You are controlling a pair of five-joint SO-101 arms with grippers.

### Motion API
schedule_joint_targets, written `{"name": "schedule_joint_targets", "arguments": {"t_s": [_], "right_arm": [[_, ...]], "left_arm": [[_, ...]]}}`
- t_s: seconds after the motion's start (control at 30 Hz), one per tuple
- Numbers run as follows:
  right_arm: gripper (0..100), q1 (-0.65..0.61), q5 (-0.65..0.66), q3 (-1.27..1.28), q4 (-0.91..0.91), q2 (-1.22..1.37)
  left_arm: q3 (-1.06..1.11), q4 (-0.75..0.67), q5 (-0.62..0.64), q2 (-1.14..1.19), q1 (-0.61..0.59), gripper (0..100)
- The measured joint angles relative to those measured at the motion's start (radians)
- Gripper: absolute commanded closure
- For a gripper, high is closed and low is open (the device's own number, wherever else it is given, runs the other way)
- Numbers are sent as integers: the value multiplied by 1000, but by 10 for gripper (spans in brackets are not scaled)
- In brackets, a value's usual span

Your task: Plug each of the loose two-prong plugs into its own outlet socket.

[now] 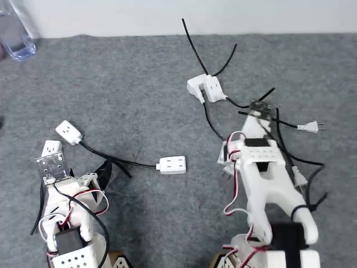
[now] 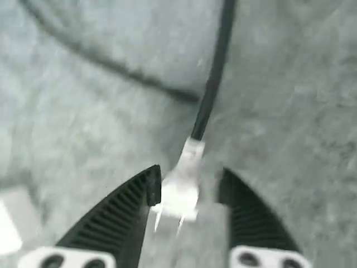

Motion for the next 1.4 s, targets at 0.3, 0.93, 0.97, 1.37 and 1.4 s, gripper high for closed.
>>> {"name": "schedule_joint_targets", "arguments": {"t_s": [0.3, 0.93, 0.97, 1.37, 1.4], "right_arm": [[616, -78, 422, -106, 374, -224], [615, 146, 1970, -175, 213, -60], [615, 144, 1967, -175, 161, -18], [615, -2, 2050, -253, 149, 152], [615, -23, 2053, -282, 170, 170]], "left_arm": [[0, 0, 0, 0, 0, 637], [0, 0, 0, 0, 0, 637], [0, 0, 0, 0, 0, 637], [0, 0, 0, 0, 0, 637], [0, 0, 0, 0, 0, 637]]}}
